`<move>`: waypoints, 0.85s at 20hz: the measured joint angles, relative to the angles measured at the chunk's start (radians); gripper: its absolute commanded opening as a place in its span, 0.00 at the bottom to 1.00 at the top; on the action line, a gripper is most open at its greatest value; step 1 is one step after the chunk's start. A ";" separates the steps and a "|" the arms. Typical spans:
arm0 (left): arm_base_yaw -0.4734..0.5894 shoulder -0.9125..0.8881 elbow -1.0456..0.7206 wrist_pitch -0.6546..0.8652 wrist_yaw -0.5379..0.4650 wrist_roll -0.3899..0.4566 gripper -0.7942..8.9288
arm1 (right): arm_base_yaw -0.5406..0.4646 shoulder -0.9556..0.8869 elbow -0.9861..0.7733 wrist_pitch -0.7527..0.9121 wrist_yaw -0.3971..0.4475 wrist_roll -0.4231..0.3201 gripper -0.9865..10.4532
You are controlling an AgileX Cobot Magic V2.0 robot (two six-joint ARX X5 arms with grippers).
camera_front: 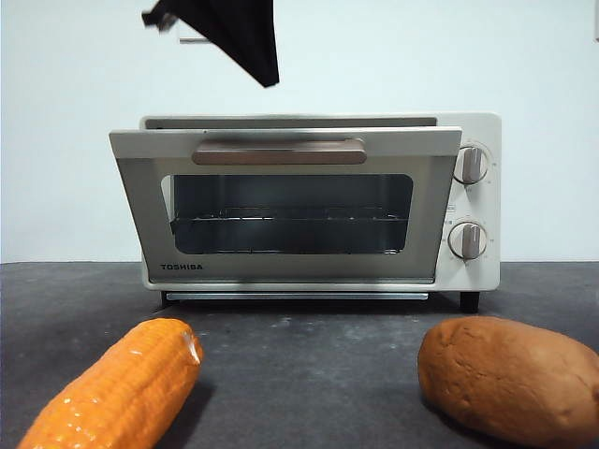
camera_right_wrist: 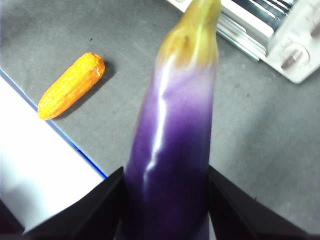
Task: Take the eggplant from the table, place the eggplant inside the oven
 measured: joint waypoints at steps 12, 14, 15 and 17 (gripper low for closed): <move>0.045 -0.009 -0.187 0.236 -0.236 0.018 0.09 | 0.000 0.032 0.000 0.018 0.000 -0.027 0.25; 0.039 -0.008 -0.192 0.162 -0.229 0.017 0.09 | 0.000 0.032 0.000 0.018 0.000 -0.027 0.25; 0.031 -0.008 -0.192 0.131 -0.221 0.017 0.09 | 0.000 0.032 0.000 0.019 -0.001 -0.028 0.25; 0.011 -0.009 -0.192 0.069 -0.190 0.014 0.09 | 0.000 0.032 0.000 0.034 -0.008 -0.031 0.25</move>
